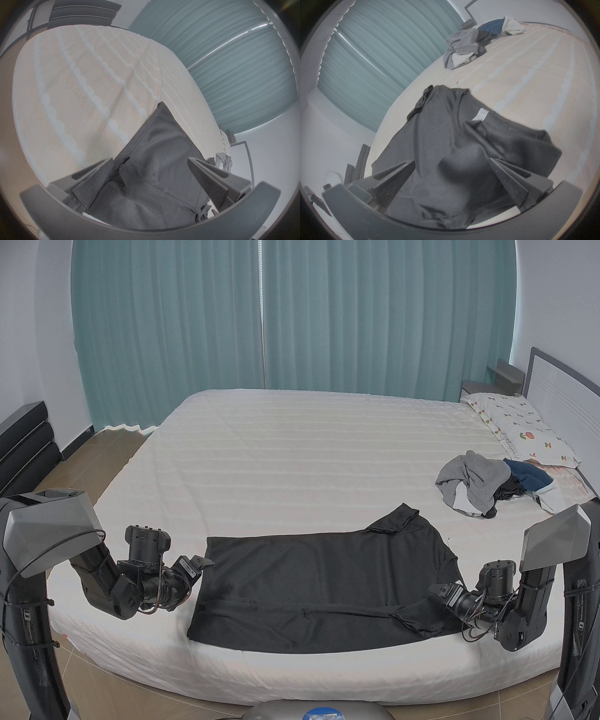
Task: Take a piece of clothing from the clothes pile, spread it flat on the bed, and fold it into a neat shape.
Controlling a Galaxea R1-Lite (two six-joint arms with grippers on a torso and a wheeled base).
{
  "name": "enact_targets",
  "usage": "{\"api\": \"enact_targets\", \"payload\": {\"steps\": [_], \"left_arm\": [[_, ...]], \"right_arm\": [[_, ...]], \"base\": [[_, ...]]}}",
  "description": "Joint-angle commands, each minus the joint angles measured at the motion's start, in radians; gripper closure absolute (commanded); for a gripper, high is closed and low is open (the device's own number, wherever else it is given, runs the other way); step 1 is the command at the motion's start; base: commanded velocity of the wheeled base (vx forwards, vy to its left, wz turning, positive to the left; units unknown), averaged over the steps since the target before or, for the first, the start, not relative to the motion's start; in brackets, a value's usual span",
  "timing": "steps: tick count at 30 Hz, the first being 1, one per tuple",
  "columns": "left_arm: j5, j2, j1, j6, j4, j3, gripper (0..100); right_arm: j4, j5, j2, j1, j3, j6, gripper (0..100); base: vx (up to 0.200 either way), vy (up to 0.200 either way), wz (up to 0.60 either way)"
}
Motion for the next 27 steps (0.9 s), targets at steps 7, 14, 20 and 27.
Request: {"api": "enact_targets", "payload": {"steps": [7,14,20,27], "left_arm": [[0.040,0.006,-0.002,-0.002,-0.137,0.043,0],[0.043,0.000,-0.020,-0.035,-0.140,0.038,0],[0.047,-0.002,-0.054,-0.063,-0.137,0.038,0],[0.047,0.000,-0.054,-0.063,-0.138,0.039,0]], "right_arm": [[-0.036,0.023,-0.071,-0.032,-0.010,0.094,0],[-0.105,0.043,-0.072,-0.089,-0.008,0.214,0],[-0.110,0.112,-0.055,-0.107,-0.004,0.281,0],[-0.133,0.118,-0.028,-0.107,0.000,0.306,0]], "base": [[0.000,0.000,0.00],[0.000,0.000,0.00],[0.000,-0.200,0.00],[0.000,-0.171,0.00]]}}
